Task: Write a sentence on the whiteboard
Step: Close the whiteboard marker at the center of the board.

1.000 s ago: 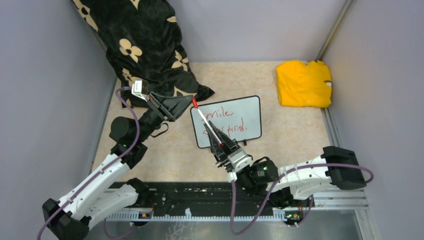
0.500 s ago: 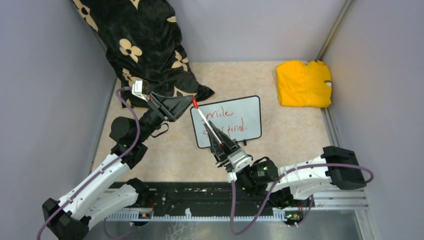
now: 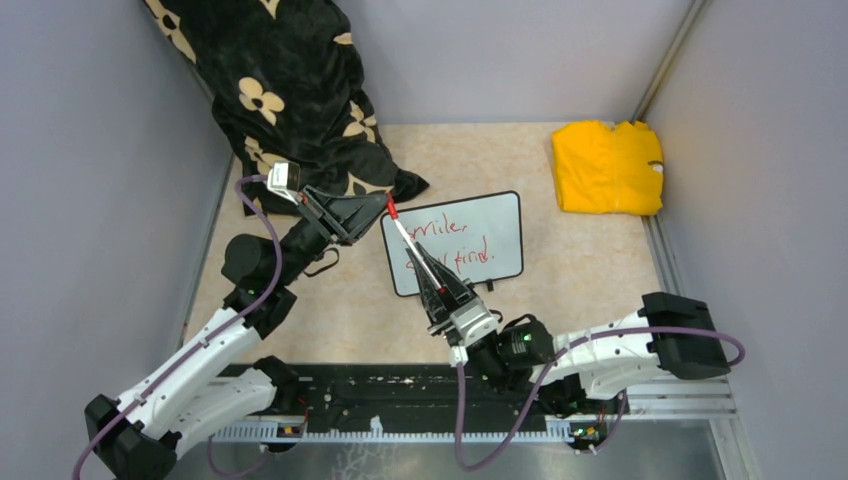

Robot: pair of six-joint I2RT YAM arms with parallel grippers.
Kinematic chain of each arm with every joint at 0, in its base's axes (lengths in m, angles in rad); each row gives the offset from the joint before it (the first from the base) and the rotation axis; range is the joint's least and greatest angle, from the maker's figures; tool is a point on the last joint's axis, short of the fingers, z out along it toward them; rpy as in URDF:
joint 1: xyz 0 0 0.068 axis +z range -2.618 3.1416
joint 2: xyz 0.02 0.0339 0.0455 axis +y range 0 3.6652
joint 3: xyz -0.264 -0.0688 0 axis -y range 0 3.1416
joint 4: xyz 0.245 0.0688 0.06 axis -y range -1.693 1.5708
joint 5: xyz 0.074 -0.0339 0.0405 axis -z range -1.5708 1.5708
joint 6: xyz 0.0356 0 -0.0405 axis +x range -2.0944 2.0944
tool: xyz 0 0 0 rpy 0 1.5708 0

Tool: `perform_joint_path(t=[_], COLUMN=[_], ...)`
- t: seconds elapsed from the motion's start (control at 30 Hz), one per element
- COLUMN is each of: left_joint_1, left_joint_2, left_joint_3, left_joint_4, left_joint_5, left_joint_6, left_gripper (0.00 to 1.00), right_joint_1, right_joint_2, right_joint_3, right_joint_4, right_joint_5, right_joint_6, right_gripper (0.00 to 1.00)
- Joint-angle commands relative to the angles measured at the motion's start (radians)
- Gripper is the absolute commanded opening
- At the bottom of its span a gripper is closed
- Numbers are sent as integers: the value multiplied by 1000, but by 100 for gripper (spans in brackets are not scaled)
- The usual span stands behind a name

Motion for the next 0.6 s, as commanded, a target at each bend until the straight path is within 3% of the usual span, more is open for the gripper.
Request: perform_joint_path(t=[0.0,0.57], left_joint_1=[-19,-32], left_joint_2=[-5,-28], left_joint_3=[-5,-14], left_joint_4=[24,15], left_joint_5=[11,-53], left_joint_6=[3,15], left_gripper=[0,0], right_joint_1=[7,-1], right_joint_2=[12,58], right_joint_3=[52,106], right_joint_4=[134,182], right_joint_5=[15,59], right_joint_6=[-14,-76], right_gripper=[0,0])
